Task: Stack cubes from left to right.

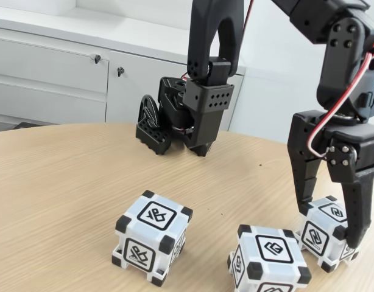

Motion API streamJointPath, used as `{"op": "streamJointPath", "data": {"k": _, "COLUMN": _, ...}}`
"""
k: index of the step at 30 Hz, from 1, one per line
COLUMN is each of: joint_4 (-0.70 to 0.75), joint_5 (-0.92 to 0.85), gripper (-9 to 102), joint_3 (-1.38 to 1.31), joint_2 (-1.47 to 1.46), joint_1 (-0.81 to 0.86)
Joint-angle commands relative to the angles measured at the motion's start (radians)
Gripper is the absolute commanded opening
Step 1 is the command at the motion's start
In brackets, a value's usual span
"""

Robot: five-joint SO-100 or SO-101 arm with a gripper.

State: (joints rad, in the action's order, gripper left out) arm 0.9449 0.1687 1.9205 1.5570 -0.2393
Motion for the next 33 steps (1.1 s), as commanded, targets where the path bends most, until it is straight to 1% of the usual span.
{"op": "streamJointPath", "data": {"k": 1, "joint_4": -0.012, "joint_5": 0.017, "gripper": 4, "joint_3": -0.026, "joint_2": 0.054, "joint_1": 0.009}}
{"op": "streamJointPath", "data": {"k": 18, "joint_4": 0.006, "joint_5": 0.029, "gripper": 3, "joint_3": -0.018, "joint_2": 0.299, "joint_1": 0.014}}
{"op": "streamJointPath", "data": {"k": 26, "joint_4": 0.006, "joint_5": 0.005, "gripper": 3, "joint_3": -0.008, "joint_2": 0.499, "joint_1": 0.02}}
{"op": "streamJointPath", "data": {"k": 29, "joint_4": 0.009, "joint_5": -0.014, "gripper": 2, "joint_3": 0.006, "joint_2": 0.546, "joint_1": 0.064}}
{"op": "streamJointPath", "data": {"k": 33, "joint_4": 0.008, "joint_5": 0.005, "gripper": 5, "joint_3": 0.02, "joint_2": 0.577, "joint_1": 0.19}}
